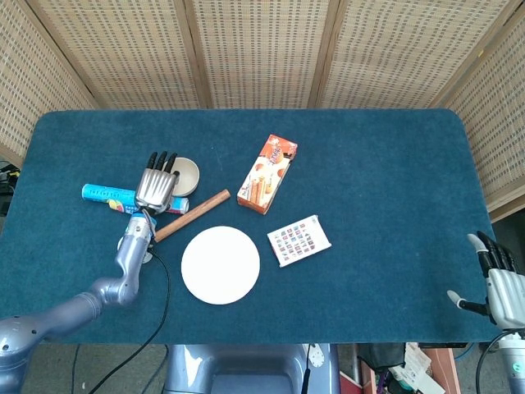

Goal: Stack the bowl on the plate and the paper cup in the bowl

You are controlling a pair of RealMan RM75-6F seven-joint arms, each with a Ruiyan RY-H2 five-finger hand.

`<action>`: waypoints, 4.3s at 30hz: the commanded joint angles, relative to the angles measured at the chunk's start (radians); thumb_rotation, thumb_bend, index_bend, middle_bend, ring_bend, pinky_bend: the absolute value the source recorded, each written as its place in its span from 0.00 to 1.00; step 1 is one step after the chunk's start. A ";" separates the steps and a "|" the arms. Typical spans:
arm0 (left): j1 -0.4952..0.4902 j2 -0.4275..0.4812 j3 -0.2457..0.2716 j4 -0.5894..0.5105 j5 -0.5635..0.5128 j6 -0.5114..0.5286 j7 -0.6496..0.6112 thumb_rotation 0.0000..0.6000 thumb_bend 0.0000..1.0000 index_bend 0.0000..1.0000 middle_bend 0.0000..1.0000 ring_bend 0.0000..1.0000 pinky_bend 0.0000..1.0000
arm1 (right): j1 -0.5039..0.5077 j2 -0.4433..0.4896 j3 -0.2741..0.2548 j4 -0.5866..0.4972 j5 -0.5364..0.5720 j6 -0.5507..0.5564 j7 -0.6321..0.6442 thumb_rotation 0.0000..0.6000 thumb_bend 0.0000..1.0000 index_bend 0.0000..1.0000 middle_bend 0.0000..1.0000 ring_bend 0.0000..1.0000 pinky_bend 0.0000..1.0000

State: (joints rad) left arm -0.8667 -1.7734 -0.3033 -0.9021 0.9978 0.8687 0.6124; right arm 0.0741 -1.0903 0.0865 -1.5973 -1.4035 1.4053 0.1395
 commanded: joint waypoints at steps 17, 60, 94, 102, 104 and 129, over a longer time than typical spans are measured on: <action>-0.040 -0.070 0.018 0.126 -0.009 -0.027 -0.013 1.00 0.30 0.56 0.12 0.00 0.06 | -0.005 0.002 0.000 0.000 -0.003 0.007 0.006 1.00 0.15 0.00 0.00 0.00 0.00; 0.178 0.309 0.194 -0.520 0.305 0.303 -0.152 1.00 0.38 0.62 0.14 0.00 0.07 | -0.017 0.010 -0.001 -0.027 -0.025 0.041 -0.017 1.00 0.15 0.00 0.00 0.00 0.00; 0.242 0.268 0.322 -0.739 0.434 0.238 0.020 1.00 0.38 0.62 0.14 0.00 0.07 | -0.041 0.035 -0.004 -0.053 -0.064 0.096 0.013 1.00 0.15 0.00 0.00 0.00 0.00; 0.243 0.246 0.320 -0.728 0.415 0.221 0.058 1.00 0.38 0.62 0.14 0.00 0.07 | -0.044 0.033 -0.004 -0.047 -0.065 0.100 0.021 1.00 0.14 0.00 0.00 0.00 0.00; 0.242 0.242 0.314 -0.723 0.405 0.216 0.063 1.00 0.38 0.62 0.14 0.00 0.07 | -0.044 0.034 -0.003 -0.049 -0.067 0.101 0.020 1.00 0.15 0.00 0.00 0.00 0.00; 0.219 0.183 0.291 -0.700 0.344 0.173 0.109 1.00 0.38 0.62 0.14 0.00 0.07 | -0.044 0.035 -0.003 -0.051 -0.072 0.104 0.022 1.00 0.15 0.00 0.00 0.00 0.00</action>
State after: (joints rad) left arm -0.6480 -1.5904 -0.0125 -1.6014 1.3417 1.0414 0.7212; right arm 0.0298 -1.0552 0.0836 -1.6488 -1.4749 1.5088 0.1617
